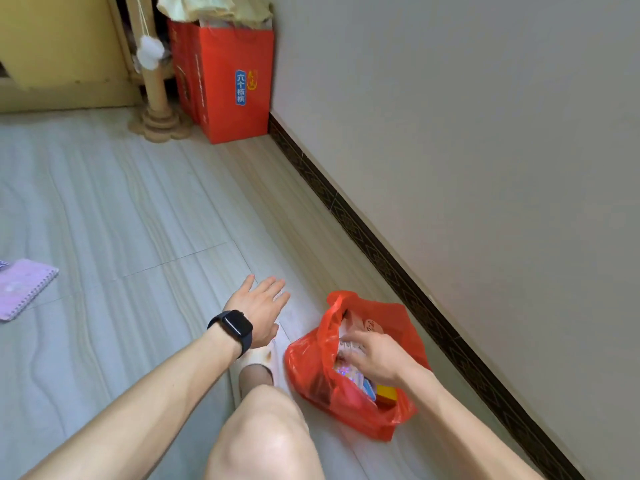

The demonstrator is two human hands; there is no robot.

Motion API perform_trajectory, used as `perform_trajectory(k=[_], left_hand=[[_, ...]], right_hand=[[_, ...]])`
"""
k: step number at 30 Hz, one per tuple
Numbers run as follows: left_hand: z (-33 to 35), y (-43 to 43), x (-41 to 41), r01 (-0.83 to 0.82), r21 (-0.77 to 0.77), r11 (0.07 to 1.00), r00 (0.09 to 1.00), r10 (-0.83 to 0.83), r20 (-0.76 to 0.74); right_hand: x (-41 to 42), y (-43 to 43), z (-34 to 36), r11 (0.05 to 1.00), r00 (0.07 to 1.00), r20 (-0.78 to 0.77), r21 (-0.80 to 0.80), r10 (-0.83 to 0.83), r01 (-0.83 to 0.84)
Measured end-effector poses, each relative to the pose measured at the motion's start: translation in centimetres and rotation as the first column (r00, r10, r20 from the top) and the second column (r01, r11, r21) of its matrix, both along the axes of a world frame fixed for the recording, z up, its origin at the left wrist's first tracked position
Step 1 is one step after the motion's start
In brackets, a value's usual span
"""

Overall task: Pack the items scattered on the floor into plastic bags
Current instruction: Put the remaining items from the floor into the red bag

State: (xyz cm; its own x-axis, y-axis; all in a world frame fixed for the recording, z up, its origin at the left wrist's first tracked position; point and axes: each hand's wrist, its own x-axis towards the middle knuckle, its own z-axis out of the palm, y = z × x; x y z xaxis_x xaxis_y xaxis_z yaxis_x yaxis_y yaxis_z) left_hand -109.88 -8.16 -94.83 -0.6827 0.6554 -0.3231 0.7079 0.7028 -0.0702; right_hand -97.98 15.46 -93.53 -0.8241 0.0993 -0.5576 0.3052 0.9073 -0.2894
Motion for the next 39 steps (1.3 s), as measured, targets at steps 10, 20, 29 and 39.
perform_trajectory(k=[10, 20, 29, 39], left_hand=[[8.2, -20.1, -2.9, -0.525, 0.114, 0.844, 0.844, 0.533, -0.062], [2.0, -45.3, 5.0, -0.938, -0.016, 0.346, 0.346, 0.938, -0.009], [-12.8, -51.7, 7.1, -0.981, -0.149, 0.125, 0.094, 0.975, 0.203], [-21.8, -53.6, 0.6, -0.979, -0.041, 0.202, 0.194, 0.970, 0.144]], right_hand=[[-9.4, -17.2, 9.4, 0.912, 0.720, -0.605, 0.027, 0.341, -0.410], [-15.4, -34.9, 6.7, 0.671, 0.573, -0.489, 0.034, 0.658, -0.741], [-21.2, -46.0, -7.2, 0.507, 0.501, -0.082, 0.076, 0.862, -0.859], [-28.6, -55.2, -19.9, 0.642, 0.644, -0.021, 0.099, 0.765, -0.760]])
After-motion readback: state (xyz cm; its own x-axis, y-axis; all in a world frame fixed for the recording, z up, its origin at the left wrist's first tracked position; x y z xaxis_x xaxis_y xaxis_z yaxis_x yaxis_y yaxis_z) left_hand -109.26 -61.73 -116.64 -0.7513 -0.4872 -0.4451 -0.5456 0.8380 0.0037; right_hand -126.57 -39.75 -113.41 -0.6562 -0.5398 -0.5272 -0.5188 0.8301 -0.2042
